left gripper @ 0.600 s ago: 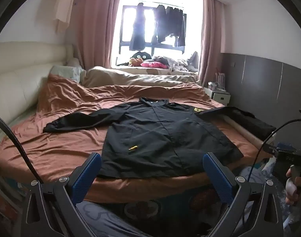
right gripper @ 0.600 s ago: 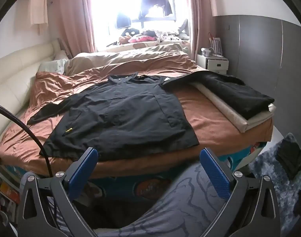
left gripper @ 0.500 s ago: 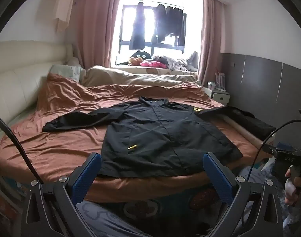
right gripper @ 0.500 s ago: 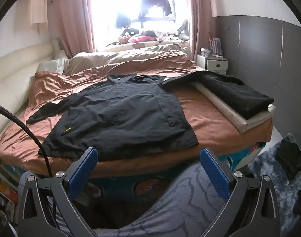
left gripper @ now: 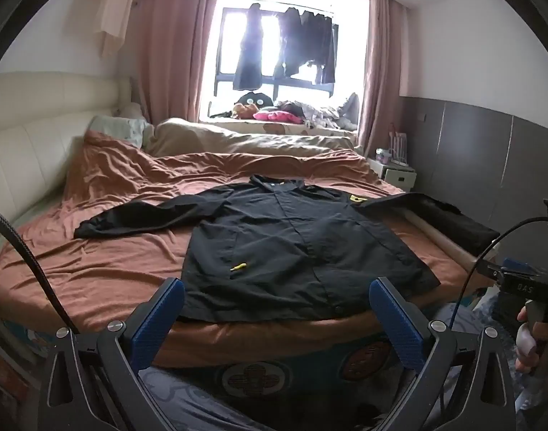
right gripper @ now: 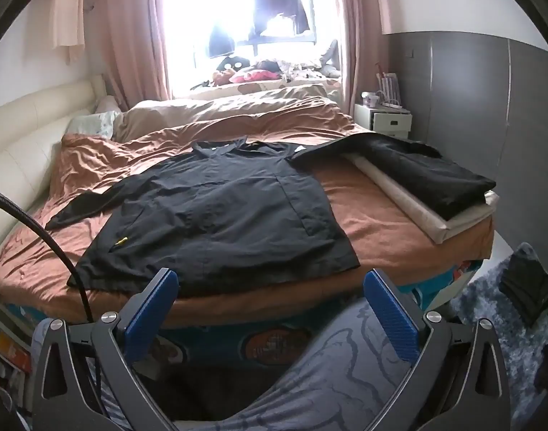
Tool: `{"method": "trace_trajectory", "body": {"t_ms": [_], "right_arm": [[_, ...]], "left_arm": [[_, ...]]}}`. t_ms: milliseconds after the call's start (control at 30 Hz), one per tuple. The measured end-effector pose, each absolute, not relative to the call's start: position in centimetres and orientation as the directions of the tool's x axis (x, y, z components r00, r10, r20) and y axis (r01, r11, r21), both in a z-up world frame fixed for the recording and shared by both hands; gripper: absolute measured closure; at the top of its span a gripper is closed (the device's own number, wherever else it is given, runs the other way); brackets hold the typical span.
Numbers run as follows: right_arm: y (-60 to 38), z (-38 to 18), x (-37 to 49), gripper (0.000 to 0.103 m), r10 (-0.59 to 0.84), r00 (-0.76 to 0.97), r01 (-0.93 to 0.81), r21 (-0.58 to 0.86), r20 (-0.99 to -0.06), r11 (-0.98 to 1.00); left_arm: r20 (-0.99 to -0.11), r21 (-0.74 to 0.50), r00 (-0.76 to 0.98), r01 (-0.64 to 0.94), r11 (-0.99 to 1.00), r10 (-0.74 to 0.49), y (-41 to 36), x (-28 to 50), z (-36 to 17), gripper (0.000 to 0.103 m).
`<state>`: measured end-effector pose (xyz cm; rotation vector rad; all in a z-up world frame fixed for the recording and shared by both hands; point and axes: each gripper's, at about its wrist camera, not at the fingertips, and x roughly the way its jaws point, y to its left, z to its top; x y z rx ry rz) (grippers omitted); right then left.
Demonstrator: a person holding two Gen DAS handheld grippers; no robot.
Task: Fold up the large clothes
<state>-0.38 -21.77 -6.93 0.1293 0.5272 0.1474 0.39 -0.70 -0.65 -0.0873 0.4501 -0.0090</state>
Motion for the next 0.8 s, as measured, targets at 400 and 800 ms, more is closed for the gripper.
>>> {"method": "trace_trajectory", "body": {"t_ms": [400, 800], "right_arm": [[-22.2, -7.0, -0.9, 0.000, 0.175, 0.861, -0.107, 0.167, -0.477, 0.980], [-22.3, -6.8, -1.6, 0.000, 0.163, 0.878, -0.102, 0.156, -0.451, 0.982]], "left_arm": [[-0.421, -0.084, 0.906, 0.013, 0.996, -0.047, -1.7, -0.3, -0.1, 0.000], [-0.401, -0.090, 0.914, 0.021, 0.996, -0.055, -1.8, -1.2, 0.4, 0.000]]}}
